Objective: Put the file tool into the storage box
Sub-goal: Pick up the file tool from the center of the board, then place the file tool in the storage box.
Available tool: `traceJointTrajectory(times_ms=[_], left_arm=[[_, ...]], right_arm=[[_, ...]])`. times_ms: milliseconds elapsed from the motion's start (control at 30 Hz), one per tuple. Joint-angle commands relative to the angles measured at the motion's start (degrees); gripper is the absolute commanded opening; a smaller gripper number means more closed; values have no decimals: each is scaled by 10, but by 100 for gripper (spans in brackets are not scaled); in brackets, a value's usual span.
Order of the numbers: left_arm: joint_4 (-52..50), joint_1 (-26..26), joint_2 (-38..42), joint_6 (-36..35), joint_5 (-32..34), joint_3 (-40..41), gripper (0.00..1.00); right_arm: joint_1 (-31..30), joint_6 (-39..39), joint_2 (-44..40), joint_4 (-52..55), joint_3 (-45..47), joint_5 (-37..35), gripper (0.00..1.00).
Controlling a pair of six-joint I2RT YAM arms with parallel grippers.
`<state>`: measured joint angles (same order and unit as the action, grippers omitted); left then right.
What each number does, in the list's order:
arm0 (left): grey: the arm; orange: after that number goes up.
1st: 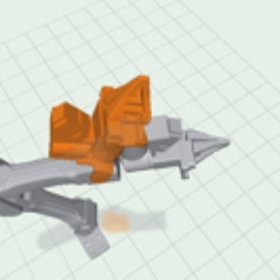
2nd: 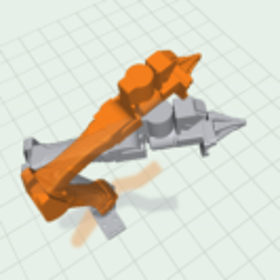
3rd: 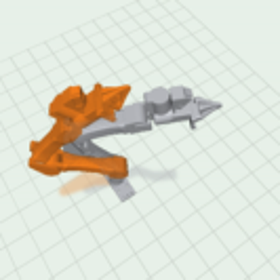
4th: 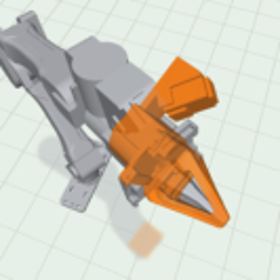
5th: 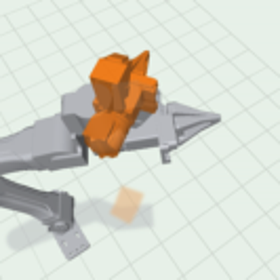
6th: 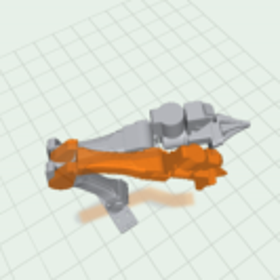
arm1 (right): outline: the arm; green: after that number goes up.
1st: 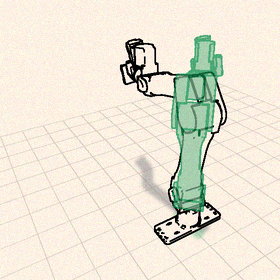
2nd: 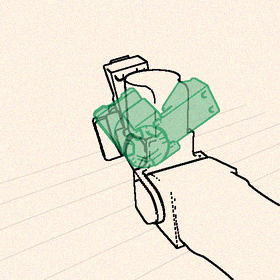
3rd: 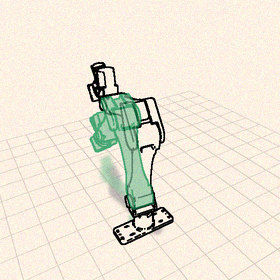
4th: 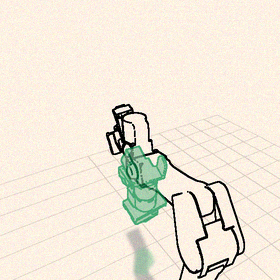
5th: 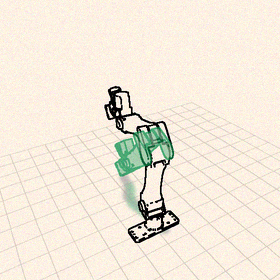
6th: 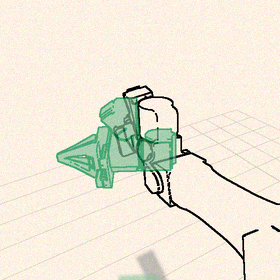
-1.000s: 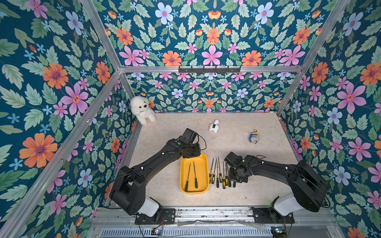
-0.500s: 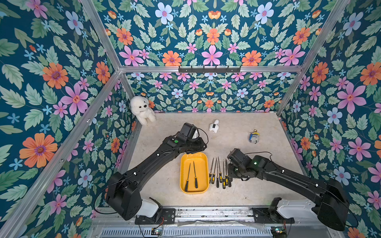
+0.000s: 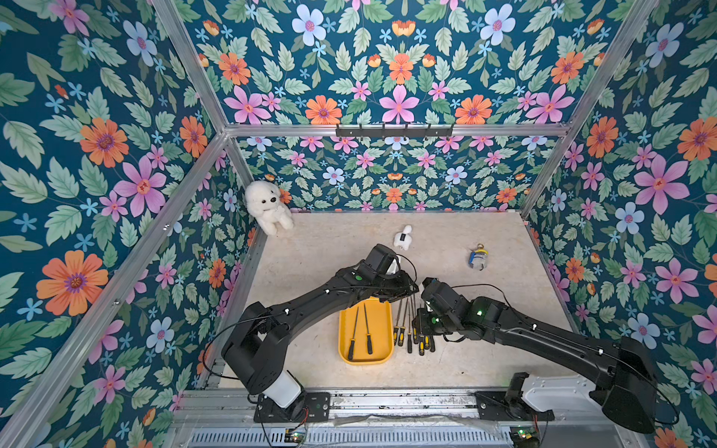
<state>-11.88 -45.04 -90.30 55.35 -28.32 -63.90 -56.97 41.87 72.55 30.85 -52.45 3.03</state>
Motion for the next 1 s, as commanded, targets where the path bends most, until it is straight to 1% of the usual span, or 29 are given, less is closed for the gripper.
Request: traceJointTrajectory(times_ms=[0,67,133,233,300,367,400,433,500,533,600,667,733,767,833,967], left_arm=[[17,-2,-5,6,2,1,41],[-1,-3,-11,-1,11,-1,34],[-12,-3,-14,-7,21,0,21],[-23,-3,-19,-15,22,0,6],[-39,-2,-20,-26,28,-4,0],[-56,-2,-18,-39,37,-9,0],[-68,-1,-17,-48,41,-12,0],[-82,2,-16,-58,45,-16,0],[-107,9,-12,-78,49,-20,0],[-124,18,-8,-92,55,-21,0],[-158,42,4,-122,70,-21,0],[-197,74,17,-157,95,-19,0],[-225,112,30,-190,112,-12,0],[-233,123,35,-202,129,-9,0],[-245,138,34,-227,157,3,0],[-219,145,13,-233,165,43,0]], right_arm=[[-3,-9,8,-15,-5,8,0],[-4,-10,10,-19,-8,9,0],[-4,-10,14,-19,-10,8,0],[-4,-12,19,-19,-12,8,0],[-4,-13,22,-19,-13,9,0],[-4,-13,21,-19,-13,5,2],[-4,-12,21,-19,-13,3,5],[-4,-11,21,-17,-15,4,15],[-4,-12,21,-8,-22,-2,42],[-4,-10,21,4,-29,-12,53],[6,-4,14,23,-35,-24,65],[34,7,-1,33,-31,-18,68],[66,21,-23,45,-23,-12,69],[78,25,-34,48,-18,-9,70],[103,35,-54,58,-3,-7,70],[149,64,-76,93,34,-14,70]])
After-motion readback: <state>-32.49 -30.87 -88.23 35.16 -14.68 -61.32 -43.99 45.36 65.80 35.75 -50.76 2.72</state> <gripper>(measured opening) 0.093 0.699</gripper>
